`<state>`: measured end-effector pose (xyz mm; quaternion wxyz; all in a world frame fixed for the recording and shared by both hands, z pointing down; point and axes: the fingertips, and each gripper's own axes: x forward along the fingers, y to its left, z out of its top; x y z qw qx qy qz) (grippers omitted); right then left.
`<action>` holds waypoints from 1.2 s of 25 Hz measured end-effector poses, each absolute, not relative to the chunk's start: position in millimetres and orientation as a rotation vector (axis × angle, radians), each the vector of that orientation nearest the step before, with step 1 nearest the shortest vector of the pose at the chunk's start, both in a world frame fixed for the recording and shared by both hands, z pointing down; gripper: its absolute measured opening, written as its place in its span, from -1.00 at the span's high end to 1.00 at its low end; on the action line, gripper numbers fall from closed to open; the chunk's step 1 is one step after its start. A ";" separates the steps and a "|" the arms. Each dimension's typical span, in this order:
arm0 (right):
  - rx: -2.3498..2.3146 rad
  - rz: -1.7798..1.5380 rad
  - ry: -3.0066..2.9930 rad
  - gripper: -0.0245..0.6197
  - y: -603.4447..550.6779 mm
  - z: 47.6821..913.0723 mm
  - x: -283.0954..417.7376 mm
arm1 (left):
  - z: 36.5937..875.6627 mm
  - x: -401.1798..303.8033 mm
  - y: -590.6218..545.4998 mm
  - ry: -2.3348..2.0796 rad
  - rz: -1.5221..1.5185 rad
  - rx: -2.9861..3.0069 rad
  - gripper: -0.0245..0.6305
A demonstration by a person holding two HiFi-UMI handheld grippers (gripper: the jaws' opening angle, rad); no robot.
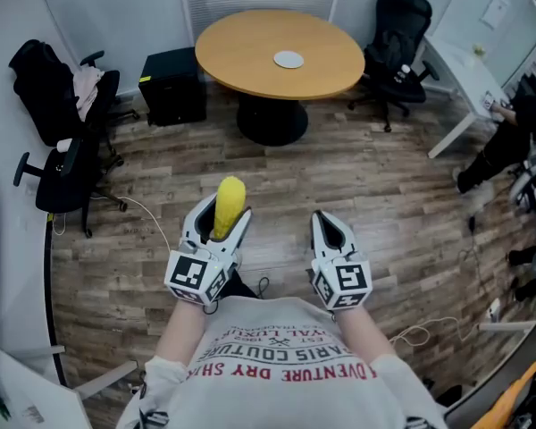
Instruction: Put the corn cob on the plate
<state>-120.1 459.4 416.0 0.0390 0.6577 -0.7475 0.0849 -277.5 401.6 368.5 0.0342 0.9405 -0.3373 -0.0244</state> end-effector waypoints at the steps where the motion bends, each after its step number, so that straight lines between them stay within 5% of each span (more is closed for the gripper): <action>1: 2.024 0.264 -2.284 0.83 458.0 417.3 -118.4 | 369.2 -276.9 399.8 -1.036 -0.074 2.891 0.07; 30: 2.235 0.306 -2.072 0.83 203.8 421.4 -137.4 | 364.7 -288.0 127.4 -0.751 -0.023 2.954 0.07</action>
